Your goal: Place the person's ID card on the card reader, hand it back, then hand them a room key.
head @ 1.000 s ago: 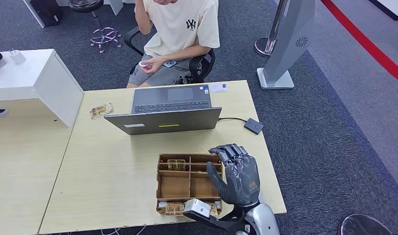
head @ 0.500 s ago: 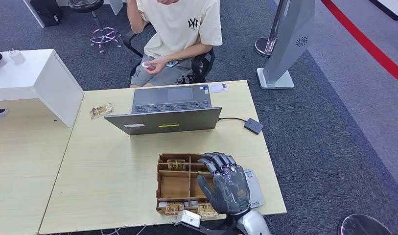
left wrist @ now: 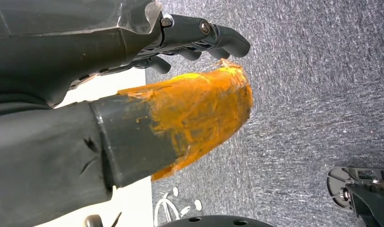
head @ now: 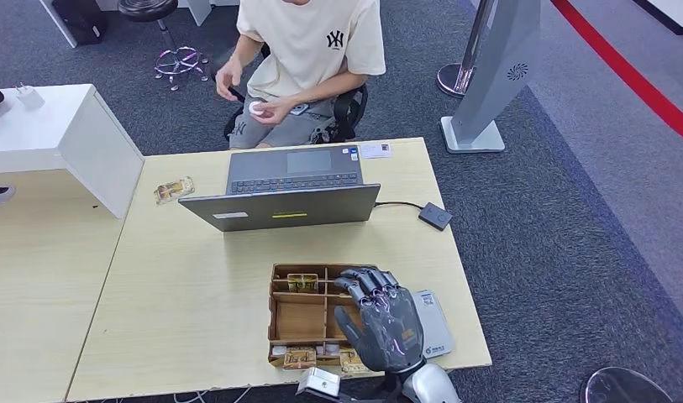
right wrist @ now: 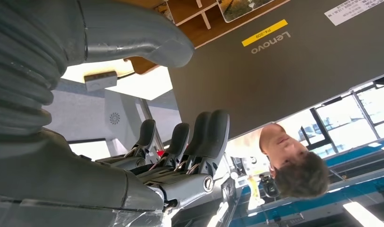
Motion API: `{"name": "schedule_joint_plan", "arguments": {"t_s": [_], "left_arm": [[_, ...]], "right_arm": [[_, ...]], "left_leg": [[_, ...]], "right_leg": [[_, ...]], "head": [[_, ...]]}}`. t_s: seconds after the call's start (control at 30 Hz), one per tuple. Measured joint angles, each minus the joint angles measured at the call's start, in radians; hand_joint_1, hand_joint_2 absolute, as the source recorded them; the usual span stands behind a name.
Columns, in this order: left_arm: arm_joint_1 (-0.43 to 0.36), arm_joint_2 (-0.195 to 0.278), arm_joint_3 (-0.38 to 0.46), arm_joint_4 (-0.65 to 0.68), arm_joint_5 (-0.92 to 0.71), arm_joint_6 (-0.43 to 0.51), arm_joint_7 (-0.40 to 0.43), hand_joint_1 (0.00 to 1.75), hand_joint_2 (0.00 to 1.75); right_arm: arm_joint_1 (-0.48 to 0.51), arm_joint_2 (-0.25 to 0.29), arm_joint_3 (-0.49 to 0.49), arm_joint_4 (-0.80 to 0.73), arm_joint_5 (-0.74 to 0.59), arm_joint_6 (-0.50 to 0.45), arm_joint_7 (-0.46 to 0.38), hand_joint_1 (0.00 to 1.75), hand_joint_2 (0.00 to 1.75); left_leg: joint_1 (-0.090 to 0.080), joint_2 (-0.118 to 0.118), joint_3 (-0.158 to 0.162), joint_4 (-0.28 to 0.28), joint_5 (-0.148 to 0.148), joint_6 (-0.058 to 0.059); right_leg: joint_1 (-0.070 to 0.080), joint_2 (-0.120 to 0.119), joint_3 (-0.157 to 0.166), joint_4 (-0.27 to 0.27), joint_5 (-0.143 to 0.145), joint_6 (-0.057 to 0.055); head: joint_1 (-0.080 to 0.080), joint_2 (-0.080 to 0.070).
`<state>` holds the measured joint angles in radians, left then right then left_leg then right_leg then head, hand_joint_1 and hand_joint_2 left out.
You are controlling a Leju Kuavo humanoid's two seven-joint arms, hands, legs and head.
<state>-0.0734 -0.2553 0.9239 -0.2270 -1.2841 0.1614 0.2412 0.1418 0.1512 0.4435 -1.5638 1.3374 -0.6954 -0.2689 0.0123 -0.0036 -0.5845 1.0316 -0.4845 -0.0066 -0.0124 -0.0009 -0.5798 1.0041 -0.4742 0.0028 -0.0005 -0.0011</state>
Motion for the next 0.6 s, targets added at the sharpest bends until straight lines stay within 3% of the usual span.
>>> {"name": "schedule_joint_plan", "arguments": {"t_s": [0.47,0.6], "left_arm": [[0.000,0.002,0.000,0.000,-0.010,-0.002,-0.001,0.00,0.00],[0.000,0.004,0.000,0.000,-0.012,-0.002,-0.001,0.00,0.00]], "right_arm": [[-0.001,0.018,-0.038,0.029,0.004,0.000,-0.010,0.72,1.75],[-0.005,0.025,-0.050,0.048,0.000,0.000,-0.011,0.77,1.75]], "left_leg": [[0.000,0.000,0.000,0.000,0.000,0.000],[0.000,0.000,0.000,0.000,0.000,0.000]], "right_leg": [[0.000,0.000,0.000,0.000,0.000,0.000],[0.000,0.000,0.000,0.000,0.000,0.000]], "head": [[0.000,0.000],[0.000,0.000]]}}
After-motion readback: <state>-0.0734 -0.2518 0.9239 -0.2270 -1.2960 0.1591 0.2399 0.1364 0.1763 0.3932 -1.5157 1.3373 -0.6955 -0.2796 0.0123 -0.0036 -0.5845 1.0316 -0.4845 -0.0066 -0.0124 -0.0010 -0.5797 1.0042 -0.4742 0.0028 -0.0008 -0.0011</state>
